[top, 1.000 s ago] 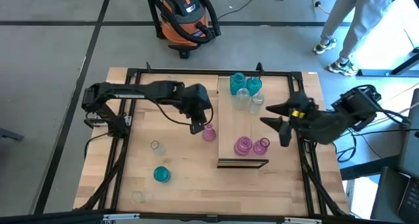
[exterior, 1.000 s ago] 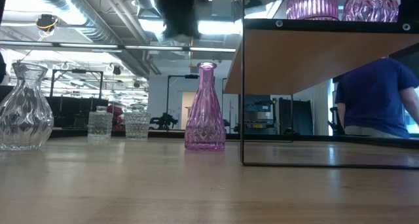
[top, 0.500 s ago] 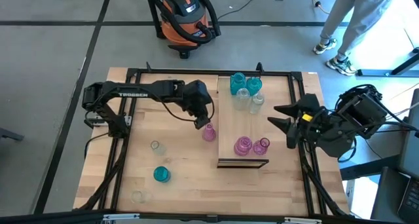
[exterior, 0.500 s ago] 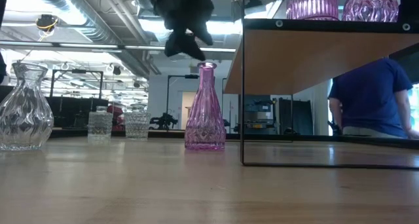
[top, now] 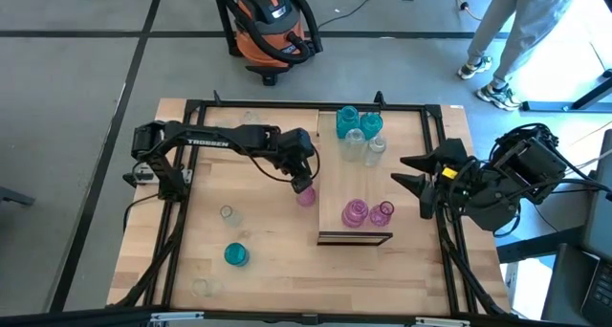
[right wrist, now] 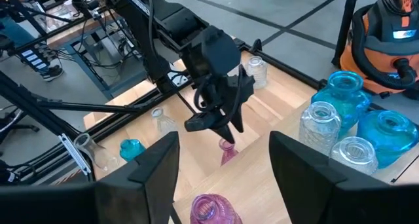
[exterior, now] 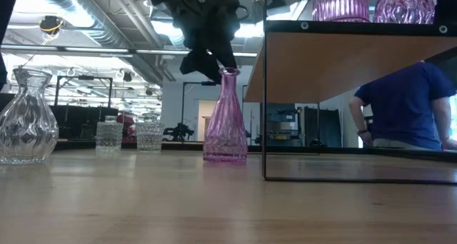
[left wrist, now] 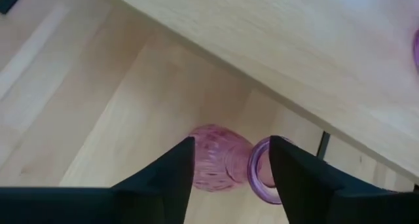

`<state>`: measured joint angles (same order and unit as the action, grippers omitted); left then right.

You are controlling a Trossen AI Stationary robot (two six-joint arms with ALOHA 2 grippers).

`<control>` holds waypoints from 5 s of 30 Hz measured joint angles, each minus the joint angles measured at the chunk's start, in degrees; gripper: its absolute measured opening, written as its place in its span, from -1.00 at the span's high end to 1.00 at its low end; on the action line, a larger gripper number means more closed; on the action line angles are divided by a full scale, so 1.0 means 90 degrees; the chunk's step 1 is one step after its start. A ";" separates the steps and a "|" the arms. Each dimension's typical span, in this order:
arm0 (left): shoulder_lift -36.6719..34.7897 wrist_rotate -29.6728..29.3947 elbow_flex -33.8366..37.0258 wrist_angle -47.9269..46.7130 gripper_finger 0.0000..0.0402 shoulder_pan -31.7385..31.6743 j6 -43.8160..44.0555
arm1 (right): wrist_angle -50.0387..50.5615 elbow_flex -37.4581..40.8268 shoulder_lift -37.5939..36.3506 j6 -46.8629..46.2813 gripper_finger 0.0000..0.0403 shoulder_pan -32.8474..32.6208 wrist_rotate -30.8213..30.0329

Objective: Sort vases onto shelf
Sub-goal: Put the pink vase on the shelf aligned with the other pink vase, then put the transparent vase on the shelf aligned with the other transparent vase

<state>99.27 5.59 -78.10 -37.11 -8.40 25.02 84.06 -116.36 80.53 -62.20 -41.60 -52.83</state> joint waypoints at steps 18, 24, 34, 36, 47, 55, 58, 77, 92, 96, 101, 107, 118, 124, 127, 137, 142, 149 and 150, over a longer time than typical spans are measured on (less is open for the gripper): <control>0.0060 0.0138 -0.0640 -0.0963 0.31 0.0031 -0.0183 | -0.0033 0.0000 0.0002 -0.0081 -0.08 0.0000 0.0109; 0.0278 0.0285 -0.0703 -0.1020 0.31 0.0019 -0.0338 | -0.0032 0.0000 0.0002 -0.0067 -0.08 0.0000 0.0111; 0.0599 0.0424 -0.0748 -0.1081 0.46 0.0056 -0.0297 | -0.0065 0.0000 0.0036 -0.0074 -0.08 -0.0005 0.0317; 0.0523 0.0377 -0.0739 -0.1252 0.63 0.0068 -0.0328 | -0.0064 0.0000 0.0041 -0.0077 -0.08 -0.0005 0.0329; -0.0202 0.0593 -0.1248 -0.2537 0.92 0.0218 -0.0153 | 0.0032 0.0000 0.0041 -0.0063 -0.08 -0.0005 0.0269; -0.0234 0.1732 -0.3397 -0.3473 0.92 0.0635 0.0165 | 0.0343 0.0000 0.0041 -0.0052 -0.08 -0.0002 0.0261; -0.0108 0.1811 -0.4120 -0.3629 0.92 0.0719 0.0464 | 0.0405 0.0000 0.0041 -0.0052 -0.08 -0.0003 0.0261; 0.1614 0.1674 -0.6212 -0.4579 0.93 0.1153 0.0938 | 0.0662 0.0002 0.0039 0.0192 -0.08 -0.0002 0.0552; 0.1797 0.1713 -0.6225 -0.4196 0.80 0.1136 0.1037 | 0.0662 0.0002 0.0036 0.0458 -0.08 -0.0002 0.0668; 0.1864 0.1795 -0.6225 -0.4011 0.83 0.1134 0.1010 | 0.0662 0.0002 0.0036 0.0455 -0.08 -0.0002 0.0734; 0.1857 0.1782 -0.6225 -0.3979 0.84 0.1134 0.0882 | 0.0662 0.0002 0.0036 0.0383 -0.08 -0.0002 0.0779; 0.1857 0.1778 -0.6225 -0.3804 0.76 0.1131 0.0844 | 0.0661 0.0002 0.0036 0.0271 -0.08 -0.0002 0.0779; 0.1849 0.1663 -0.6225 -0.3614 0.57 0.1131 0.0804 | 0.0662 0.0344 0.0036 -0.0113 -0.08 -0.0004 0.0837; 0.1849 0.1656 -0.6225 -0.3620 0.51 0.1127 0.0806 | 0.0663 0.0532 0.0036 -0.0269 -0.08 -0.0005 0.0961; 0.1846 0.1656 -0.6225 -0.3626 0.50 0.1075 0.0820 | 0.0655 0.0532 0.0036 -0.0376 -0.08 -0.0005 0.0920; 0.1353 0.0911 -0.6234 -0.5204 0.50 0.0959 0.0906 | 0.0653 0.0532 0.0036 -0.0397 -0.08 -0.0005 0.0825; 0.1037 0.0850 -0.6029 -0.5816 0.50 0.1379 0.0717 | 0.0657 0.0532 0.0036 -0.0391 -0.08 -0.0005 0.0714; 0.0411 0.0375 -0.4748 -0.5873 0.57 0.2209 0.1450 | 0.0662 0.0532 0.0036 -0.0271 -0.08 -0.0005 0.0621; 0.0239 0.0261 -0.4406 -0.5844 0.58 0.2301 0.1652 | 0.0662 0.0532 0.0036 -0.0268 -0.08 -0.0005 0.0607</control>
<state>101.42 7.94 -117.76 -89.71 12.31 39.89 90.02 -111.57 80.86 -64.62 -41.65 -47.37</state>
